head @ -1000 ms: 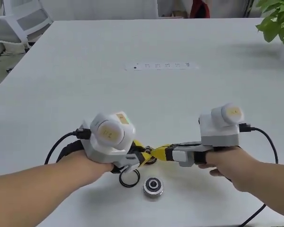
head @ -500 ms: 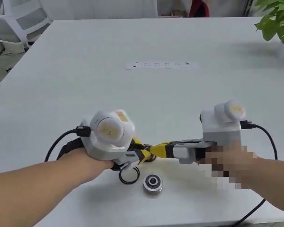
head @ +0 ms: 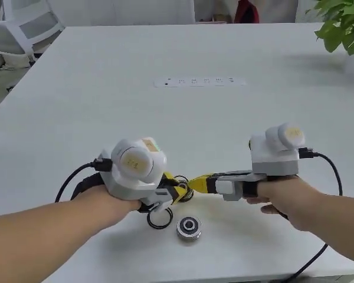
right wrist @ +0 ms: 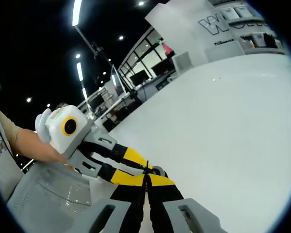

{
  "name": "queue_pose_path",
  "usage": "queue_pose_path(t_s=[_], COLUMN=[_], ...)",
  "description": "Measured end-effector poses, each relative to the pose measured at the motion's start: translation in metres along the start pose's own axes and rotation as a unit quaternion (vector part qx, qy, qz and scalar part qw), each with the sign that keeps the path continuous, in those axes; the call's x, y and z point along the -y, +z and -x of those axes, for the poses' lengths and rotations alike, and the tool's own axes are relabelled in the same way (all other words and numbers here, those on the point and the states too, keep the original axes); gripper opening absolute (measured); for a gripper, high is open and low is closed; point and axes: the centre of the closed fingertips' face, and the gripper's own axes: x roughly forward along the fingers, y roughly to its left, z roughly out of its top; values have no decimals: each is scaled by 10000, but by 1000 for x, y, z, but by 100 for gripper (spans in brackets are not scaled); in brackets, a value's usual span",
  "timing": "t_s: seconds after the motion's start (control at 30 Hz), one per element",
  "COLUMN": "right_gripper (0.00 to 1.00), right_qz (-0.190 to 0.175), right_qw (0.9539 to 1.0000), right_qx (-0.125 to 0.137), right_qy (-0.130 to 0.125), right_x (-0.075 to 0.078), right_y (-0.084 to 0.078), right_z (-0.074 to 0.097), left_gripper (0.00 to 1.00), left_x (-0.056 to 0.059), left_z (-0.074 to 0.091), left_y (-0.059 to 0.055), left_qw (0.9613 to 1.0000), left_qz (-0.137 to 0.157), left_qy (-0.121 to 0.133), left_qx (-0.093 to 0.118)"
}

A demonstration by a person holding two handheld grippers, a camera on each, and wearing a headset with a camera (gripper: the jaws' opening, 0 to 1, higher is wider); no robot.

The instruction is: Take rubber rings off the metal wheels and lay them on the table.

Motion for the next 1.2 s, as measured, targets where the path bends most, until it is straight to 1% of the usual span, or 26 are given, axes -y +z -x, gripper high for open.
queue_pose_path(t_s=[0.17, 0.33, 0.4, 0.5, 0.6, 0.77, 0.9, 1.03, 1.2], right_gripper=[0, 0, 0, 0, 0, 0, 0, 0, 0], right_qz=[-7, 13, 20, 27, 23, 4, -2, -11, -8], right_qw=[10000, 10000, 10000, 10000, 10000, 10000, 10000, 9999, 9998], right_qx=[-47, -38, -36, -17, 9, 42, 85, 142, 172], right_qy=[-38, -43, -37, -41, -47, -38, -24, 2, 32], right_x=[-3, -7, -8, -9, -9, -11, -13, -16, -20], right_y=[-3, -2, -2, 0, 2, 4, 6, 10, 12], right_z=[0, 0, -1, 0, 1, 2, 4, 6, 7], left_gripper=[13, 14, 14, 15, 17, 19, 22, 25, 27], left_x=[1, 2, 2, 5, 7, 11, 14, 13, 12], left_z=[0, 2, 3, 6, 9, 17, 25, 36, 48], left_y=[0, 2, 1, 3, 5, 9, 15, 20, 20], left_qw=[10000, 10000, 9999, 9998, 9998, 9994, 9990, 9984, 9981], left_qz=[-6, 23, -42, -56, -10, -20, -121, -145, -109], left_qy=[-85, -87, -104, -176, -214, -298, -349, -363, -352], left_qx=[-14, -23, -46, -15, 44, 149, 269, 414, 484])
